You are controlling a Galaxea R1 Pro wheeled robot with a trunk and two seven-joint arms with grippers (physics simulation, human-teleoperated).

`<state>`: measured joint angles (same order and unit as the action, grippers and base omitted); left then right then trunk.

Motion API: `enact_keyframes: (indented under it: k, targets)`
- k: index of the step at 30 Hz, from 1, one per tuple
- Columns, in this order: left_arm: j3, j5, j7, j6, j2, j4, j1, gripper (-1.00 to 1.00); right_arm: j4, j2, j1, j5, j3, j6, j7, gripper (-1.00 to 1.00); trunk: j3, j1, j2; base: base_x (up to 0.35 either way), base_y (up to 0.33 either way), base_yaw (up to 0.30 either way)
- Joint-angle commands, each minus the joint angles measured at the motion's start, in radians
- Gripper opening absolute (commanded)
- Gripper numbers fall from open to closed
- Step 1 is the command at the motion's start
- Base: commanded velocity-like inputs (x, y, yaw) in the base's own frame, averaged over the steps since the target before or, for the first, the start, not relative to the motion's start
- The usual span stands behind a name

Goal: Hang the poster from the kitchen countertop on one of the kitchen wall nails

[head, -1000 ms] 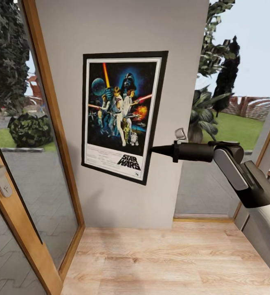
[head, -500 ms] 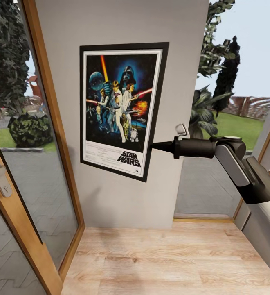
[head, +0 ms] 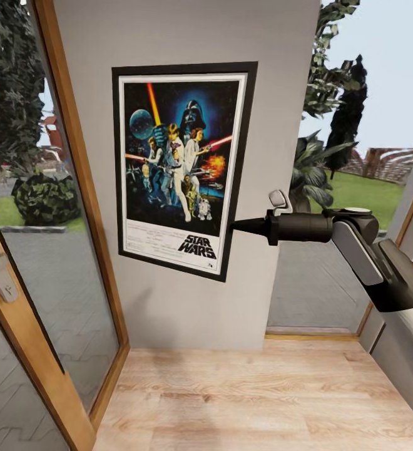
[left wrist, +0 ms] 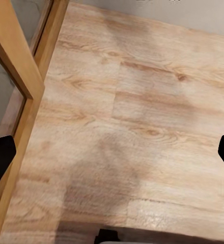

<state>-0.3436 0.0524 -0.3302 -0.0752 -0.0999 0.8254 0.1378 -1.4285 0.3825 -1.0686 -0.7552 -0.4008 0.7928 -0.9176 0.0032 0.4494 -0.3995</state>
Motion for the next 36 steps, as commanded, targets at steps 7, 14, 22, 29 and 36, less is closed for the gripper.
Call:
enact_keyframes:
  k: [7,14,22,29,36]
  targets:
    - [-0.002,0.005,-0.006,0.001,0.0,0.0,0.0,1.0,0.0,0.001,-0.001,-0.006,-0.001,0.006,-0.002,-1.0,0.0,0.001,0.0,0.258,0.0,0.0]
    - [-0.002,0.004,-0.006,0.002,0.0,0.0,0.0,1.0,-0.001,0.001,-0.001,-0.006,-0.001,0.006,-0.002,-1.0,0.0,0.001,0.0,0.33,0.0,0.0]
    - [-0.002,0.004,-0.006,0.002,-0.001,0.0,0.0,1.0,-0.001,0.001,-0.01,-0.006,-0.001,0.008,-0.003,-1.0,0.0,0.001,0.0,0.333,0.0,0.0]
    - [-0.003,0.005,-0.006,0.002,0.0,0.0,0.0,1.0,0.0,0.002,-0.069,-0.002,-0.001,0.012,-0.006,-1.0,0.0,0.001,0.0,0.149,0.0,0.0]
    - [-0.003,0.005,-0.006,0.002,0.0,0.0,0.0,1.0,0.002,0.001,-0.099,0.016,-0.002,0.105,-0.029,-1.0,0.0,0.001,0.0,0.015,0.0,0.0]
